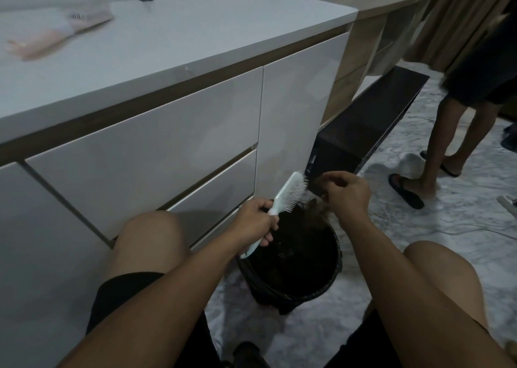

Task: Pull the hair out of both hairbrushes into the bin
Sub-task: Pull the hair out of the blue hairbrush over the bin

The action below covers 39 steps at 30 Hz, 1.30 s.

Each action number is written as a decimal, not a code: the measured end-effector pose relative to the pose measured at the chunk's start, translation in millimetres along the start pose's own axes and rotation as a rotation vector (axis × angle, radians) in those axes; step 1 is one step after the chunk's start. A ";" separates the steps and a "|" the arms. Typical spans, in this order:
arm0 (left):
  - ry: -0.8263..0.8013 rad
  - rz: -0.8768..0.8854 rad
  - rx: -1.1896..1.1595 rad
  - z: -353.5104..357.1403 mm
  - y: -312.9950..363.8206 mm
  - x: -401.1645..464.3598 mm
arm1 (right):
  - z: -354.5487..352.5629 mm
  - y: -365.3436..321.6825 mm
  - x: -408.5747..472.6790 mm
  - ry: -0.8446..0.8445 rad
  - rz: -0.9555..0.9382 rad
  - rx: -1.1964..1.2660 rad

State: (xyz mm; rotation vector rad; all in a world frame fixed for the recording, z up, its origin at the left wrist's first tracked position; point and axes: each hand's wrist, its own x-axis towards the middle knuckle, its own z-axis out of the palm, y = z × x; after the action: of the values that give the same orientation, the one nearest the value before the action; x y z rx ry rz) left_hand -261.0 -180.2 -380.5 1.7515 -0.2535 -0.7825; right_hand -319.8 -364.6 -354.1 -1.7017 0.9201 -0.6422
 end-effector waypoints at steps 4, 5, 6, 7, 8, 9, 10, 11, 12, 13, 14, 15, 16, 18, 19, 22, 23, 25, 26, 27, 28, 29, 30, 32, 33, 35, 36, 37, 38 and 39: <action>0.097 -0.040 -0.006 -5.2 -2.9 4.1 | 1.1 3.4 9.9 0.012 0.094 0.015; 0.103 -0.043 -0.004 -6.0 -3.1 4.7 | 2.3 4.5 11.0 -0.011 0.110 0.004; 0.103 -0.045 -0.003 -6.4 -3.2 5.2 | 3.9 6.9 12.7 -0.035 0.121 -0.009; 0.102 -0.046 -0.003 -6.6 -3.2 5.5 | 6.1 9.1 14.1 -0.058 0.138 -0.016; 0.101 -0.049 -0.001 -6.4 -3.3 5.9 | 9.1 13.5 16.7 -0.081 0.165 -0.022; 0.100 -0.053 0.000 -6.2 -3.1 5.8 | 12.5 18.0 19.3 -0.103 0.196 -0.033; 0.099 -0.056 0.003 -6.2 -3.2 6.0 | 15.5 23.1 21.6 -0.124 0.222 -0.049; 0.099 -0.057 0.003 -6.2 -3.3 6.2 | 18.2 28.9 24.4 -0.139 0.246 -0.068; 0.100 -0.057 0.001 -6.5 -3.8 6.6 | 20.9 37.6 30.0 -0.144 0.261 -0.092; 0.101 -0.059 -0.004 -7.0 -4.0 6.8 | 23.6 47.1 36.3 -0.145 0.268 -0.117; 0.099 -0.060 -0.007 -7.9 -4.9 7.5 | 27.5 62.3 47.2 -0.150 0.269 -0.134; 0.096 -0.064 -0.008 -8.5 -5.3 8.1 | 30.3 72.7 54.9 -0.156 0.264 -0.143; 0.091 -0.068 -0.007 -9.0 -5.8 9.1 | 31.1 72.0 54.9 -0.165 0.256 -0.160; 0.089 -0.076 -0.004 -9.4 -6.7 11.4 | 30.9 57.3 45.2 -0.179 0.251 -0.177; 0.092 -0.081 -0.003 -9.0 -7.1 12.6 | 31.8 54.3 43.7 -0.188 0.254 -0.173; 0.096 -0.096 -0.001 -6.3 -7.2 15.8 | 35.3 53.7 44.4 -0.213 0.244 -0.167; 0.096 -0.101 -0.005 -5.2 -6.4 16.0 | 35.9 53.6 45.0 -0.202 0.240 -0.165; 0.096 -0.108 -0.011 -3.6 -5.6 16.9 | 37.6 53.1 47.0 -0.168 0.243 -0.148; 0.097 -0.110 -0.010 -3.2 -5.5 17.3 | 38.0 51.8 47.7 -0.155 0.242 -0.137; 0.097 -0.113 -0.009 -3.0 -5.3 17.6 | 38.1 49.1 47.5 -0.150 0.244 -0.135; 0.095 -0.114 -0.010 -3.1 -5.7 18.4 | 38.9 47.3 47.8 -0.156 0.240 -0.137; 0.091 -0.115 -0.013 -3.3 -5.9 19.0 | 39.0 43.5 45.9 -0.170 0.234 -0.132; 0.084 -0.116 -0.016 -3.5 -6.2 19.6 | 39.6 40.6 44.2 -0.191 0.225 -0.120; 0.066 -0.112 -0.019 -3.3 -6.4 20.4 | 40.0 31.5 36.5 -0.262 0.203 -0.094; 0.055 -0.110 -0.024 -2.7 -6.2 20.4 | 39.7 26.1 31.5 -0.308 0.189 -0.092; 0.034 -0.103 -0.032 -1.5 -6.3 20.5 | 36.6 16.9 21.2 -0.406 0.149 -0.121; 0.026 -0.099 -0.034 -1.0 -6.3 20.7 | 33.9 13.2 16.4 -0.437 0.122 -0.142; 0.017 -0.096 -0.037 -0.5 -6.1 20.5 | 30.7 10.3 12.1 -0.453 0.095 -0.158; 0.010 -0.093 -0.038 -0.3 -5.6 20.0 | 27.4 8.5 8.5 -0.454 0.073 -0.162; 0.001 -0.088 -0.039 -0.1 -4.6 18.7 | 24.5 7.8 5.7 -0.446 0.056 -0.161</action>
State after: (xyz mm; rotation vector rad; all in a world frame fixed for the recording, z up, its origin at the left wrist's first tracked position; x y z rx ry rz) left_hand -247.8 -188.6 -391.7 1.7361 -0.1604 -0.8442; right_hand -299.4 -357.2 -369.2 -1.8528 0.7087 -0.1382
